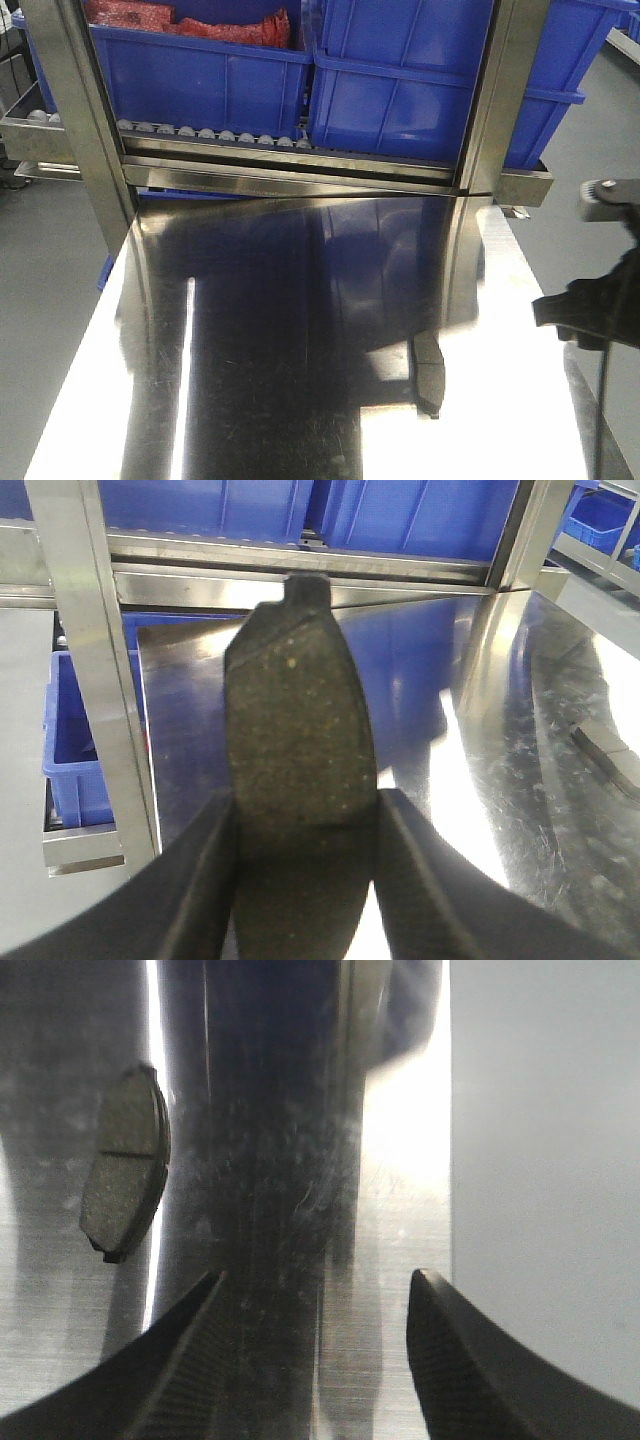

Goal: Move and align brake pads A on conveyor
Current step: 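Move the right gripper over the remaining brake pad on the table, then lower the right gripper and close it on the brake pad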

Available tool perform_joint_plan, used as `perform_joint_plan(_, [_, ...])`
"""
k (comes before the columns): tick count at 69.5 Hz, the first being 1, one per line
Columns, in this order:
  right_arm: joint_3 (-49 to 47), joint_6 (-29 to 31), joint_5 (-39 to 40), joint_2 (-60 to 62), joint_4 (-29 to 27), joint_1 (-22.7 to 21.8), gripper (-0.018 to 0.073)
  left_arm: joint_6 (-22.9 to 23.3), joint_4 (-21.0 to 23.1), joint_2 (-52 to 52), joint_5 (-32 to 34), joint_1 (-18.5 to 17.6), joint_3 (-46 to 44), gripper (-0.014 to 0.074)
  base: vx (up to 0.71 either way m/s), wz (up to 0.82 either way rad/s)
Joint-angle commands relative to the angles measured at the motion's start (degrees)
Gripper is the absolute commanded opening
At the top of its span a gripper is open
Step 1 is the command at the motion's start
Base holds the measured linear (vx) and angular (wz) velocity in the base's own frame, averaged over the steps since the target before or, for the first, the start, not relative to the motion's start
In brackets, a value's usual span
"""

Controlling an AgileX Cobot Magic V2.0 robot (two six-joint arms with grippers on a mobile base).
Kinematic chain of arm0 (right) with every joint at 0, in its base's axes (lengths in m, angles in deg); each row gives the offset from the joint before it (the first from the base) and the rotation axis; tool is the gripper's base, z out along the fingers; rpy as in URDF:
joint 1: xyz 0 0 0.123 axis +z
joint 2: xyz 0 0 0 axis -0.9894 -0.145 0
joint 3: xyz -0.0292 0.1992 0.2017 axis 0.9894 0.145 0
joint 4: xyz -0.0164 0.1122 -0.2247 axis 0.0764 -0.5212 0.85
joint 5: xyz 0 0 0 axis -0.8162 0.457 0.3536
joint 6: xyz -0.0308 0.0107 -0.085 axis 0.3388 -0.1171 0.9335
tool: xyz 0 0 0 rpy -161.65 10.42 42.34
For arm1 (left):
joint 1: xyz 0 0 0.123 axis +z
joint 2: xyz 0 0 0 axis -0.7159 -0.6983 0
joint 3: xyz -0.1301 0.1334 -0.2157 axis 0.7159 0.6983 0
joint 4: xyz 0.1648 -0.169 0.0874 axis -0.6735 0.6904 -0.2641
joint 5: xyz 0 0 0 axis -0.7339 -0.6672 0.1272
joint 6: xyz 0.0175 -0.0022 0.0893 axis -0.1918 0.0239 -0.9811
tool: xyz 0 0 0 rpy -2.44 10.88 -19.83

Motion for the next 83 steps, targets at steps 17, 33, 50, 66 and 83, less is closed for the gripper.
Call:
perform_joint_plan(17, [-4.5, 5.7, 1.9, -9.8, -11.4, 0.6, 0.0384, 0.6, -1.3, -0.3, 4.8, -0.2, -1.7, -0.0006, 0.00, 0.00])
perform_joint_plan(33, [-11.1, -1.4, 0.6, -16.6, -7.2, 11.0, 0.0384, 0.6, -1.3, -0.3, 4.8, -0.2, -1.7, -0.0006, 0.00, 0.00])
perform_joint_plan(50, [-20.9, -11.0, -3.4, -25.3, -3.7, 16.6, 0.0385, 0.6, -1.3, -0.3, 4.8, -0.2, -1.7, -0.0006, 0.00, 0.00])
perform_joint_plan(66, [-24.3, -14.1, -7.4, -28.9, -1.7, 15.8, 0.0482, 0.6, -1.3, -0.3, 4.8, -0.2, -1.7, -0.0006, 0.00, 0.00])
perform_joint_plan(83, [-24.2, -15.5, -8.9, -31.6, 1.2, 15.8, 0.0531, 0.6, -1.3, -0.3, 4.8, -0.2, -1.7, -0.0006, 0.00, 0.00])
